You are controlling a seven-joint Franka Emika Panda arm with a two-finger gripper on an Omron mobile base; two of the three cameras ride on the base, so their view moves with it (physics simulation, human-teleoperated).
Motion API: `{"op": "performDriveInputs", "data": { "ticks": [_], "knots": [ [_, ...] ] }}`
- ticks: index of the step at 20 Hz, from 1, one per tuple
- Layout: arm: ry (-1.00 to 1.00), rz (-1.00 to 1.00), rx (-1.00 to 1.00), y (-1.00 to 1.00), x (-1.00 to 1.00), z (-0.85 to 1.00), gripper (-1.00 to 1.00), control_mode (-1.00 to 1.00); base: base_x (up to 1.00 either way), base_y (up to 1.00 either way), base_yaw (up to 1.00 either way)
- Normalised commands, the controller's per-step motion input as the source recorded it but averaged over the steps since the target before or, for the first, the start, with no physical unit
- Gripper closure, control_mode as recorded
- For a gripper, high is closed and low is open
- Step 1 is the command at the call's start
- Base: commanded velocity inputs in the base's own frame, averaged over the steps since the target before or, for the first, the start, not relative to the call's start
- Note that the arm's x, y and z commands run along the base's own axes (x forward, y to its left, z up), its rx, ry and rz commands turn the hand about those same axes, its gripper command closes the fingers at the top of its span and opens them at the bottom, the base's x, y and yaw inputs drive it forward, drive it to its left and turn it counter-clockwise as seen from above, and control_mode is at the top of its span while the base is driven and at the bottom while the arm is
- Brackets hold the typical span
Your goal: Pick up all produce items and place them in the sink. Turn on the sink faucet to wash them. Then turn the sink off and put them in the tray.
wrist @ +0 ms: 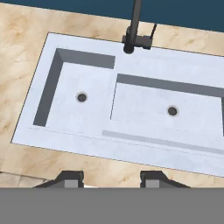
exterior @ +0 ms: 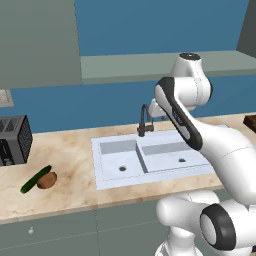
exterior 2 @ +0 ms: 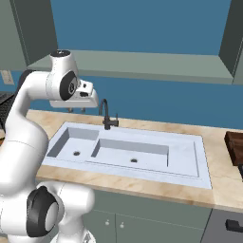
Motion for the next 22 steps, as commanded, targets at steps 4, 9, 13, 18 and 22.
{"op": "performDriveInputs", "data": {
  "ticks": [4, 9, 13, 18, 22],
  "knots": [
    [0.0, 0.0, 0.0, 0.01, 0.0, 0.0, -1.0, -1.0, 0.0, 0.0, 0.0],
    [0.0, 0.0, 0.0, 0.03, 0.0, 0.0, -1.0, -1.0, 0.0, 0.0, 0.0],
    [0.0, 0.0, 0.0, 0.2, 0.0, 0.0, -1.0, -1.0, 0.0, 0.0, 0.0],
    [0.0, 0.0, -0.03, 0.49, 0.0, 0.0, -1.0, -1.0, 0.0, 0.0, 0.0],
    [0.0, 0.0, -0.07, 0.74, 0.0, 0.0, -1.0, -1.0, 0.0, 0.0, 0.0]
  ]
}}
